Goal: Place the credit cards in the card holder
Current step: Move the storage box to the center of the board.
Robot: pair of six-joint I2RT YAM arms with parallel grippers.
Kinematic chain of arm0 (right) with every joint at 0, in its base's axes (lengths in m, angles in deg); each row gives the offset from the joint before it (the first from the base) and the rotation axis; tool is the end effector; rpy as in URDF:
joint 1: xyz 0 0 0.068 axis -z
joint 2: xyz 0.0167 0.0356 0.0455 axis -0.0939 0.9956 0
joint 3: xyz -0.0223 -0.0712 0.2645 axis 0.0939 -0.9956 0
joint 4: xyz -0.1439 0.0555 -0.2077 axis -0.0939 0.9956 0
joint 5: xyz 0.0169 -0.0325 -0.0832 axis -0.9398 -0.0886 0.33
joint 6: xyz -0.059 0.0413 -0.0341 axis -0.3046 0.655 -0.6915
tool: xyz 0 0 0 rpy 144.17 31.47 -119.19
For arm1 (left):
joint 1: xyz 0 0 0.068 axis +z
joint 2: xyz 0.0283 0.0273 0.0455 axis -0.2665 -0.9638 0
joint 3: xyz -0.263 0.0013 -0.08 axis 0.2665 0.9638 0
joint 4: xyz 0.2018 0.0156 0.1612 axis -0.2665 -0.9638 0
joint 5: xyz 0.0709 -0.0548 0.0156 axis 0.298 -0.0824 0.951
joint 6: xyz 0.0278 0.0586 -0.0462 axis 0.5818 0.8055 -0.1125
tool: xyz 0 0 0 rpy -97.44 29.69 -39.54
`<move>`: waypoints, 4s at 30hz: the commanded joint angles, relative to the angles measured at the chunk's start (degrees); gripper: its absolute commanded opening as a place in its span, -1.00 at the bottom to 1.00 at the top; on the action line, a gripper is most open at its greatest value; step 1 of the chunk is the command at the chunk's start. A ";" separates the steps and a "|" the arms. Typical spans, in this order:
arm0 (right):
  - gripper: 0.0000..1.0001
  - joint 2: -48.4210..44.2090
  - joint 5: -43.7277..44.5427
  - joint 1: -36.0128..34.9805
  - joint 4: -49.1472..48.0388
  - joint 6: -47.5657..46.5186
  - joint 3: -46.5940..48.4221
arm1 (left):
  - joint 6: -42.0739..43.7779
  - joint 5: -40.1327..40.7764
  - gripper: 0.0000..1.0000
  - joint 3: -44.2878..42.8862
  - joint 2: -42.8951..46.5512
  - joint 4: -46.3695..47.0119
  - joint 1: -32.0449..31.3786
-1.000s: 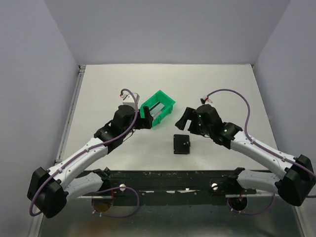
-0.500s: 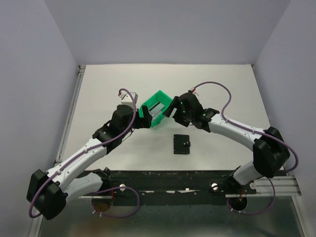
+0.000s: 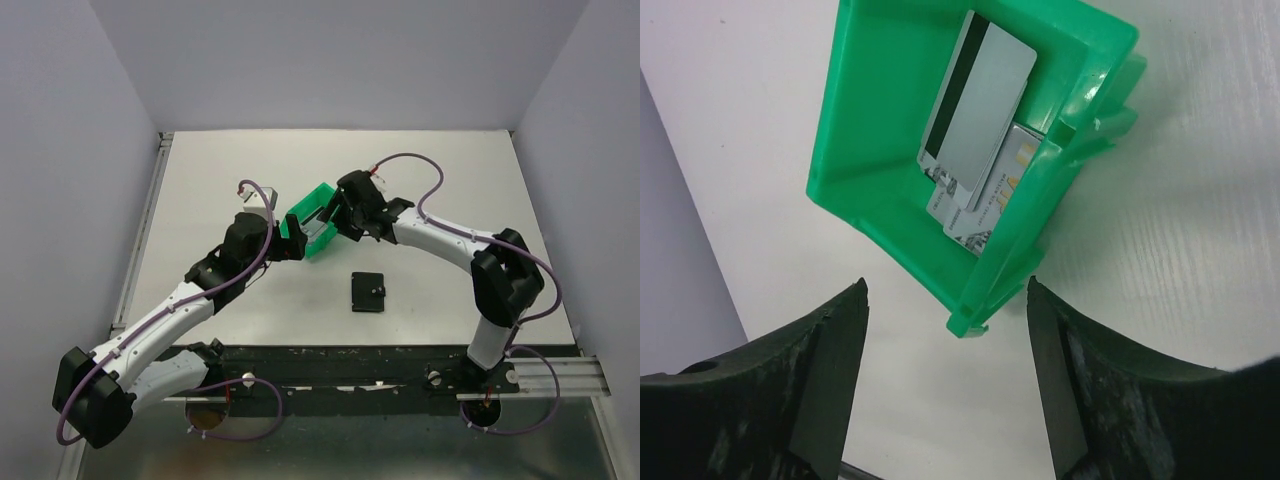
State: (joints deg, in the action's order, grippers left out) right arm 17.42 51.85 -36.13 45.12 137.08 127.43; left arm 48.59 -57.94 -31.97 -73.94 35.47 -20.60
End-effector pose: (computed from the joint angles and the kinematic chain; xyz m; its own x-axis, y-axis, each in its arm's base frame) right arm 0.3181 0.2671 0.2167 -0.7447 0.5226 -0.4150 0.2152 0.7767 0.5919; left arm 0.2103 -0.1374 0.2692 -0.5048 -0.2097 -0.8374 0.2292 0.9026 -0.3643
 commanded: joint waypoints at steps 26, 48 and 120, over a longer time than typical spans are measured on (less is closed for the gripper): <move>-0.37 10.00 4.41 0.30 10.05 -7.79 10.46 | 0.94 1.93 0.98 -1.98 0.99 -1.84 0.37; -0.86 -5.38 -17.21 -3.13 4.34 -24.68 -7.19 | -3.98 -0.25 0.98 4.51 6.17 -5.27 0.99; -0.13 3.13 -7.47 -14.29 15.23 -23.27 2.45 | -20.15 -18.81 -0.81 23.33 7.93 9.94 0.63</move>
State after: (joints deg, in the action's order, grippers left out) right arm 17.64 42.78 -49.42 55.67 113.95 125.53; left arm 28.22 -75.53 -9.48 -66.31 44.38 -19.85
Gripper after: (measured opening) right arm 0.437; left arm 0.230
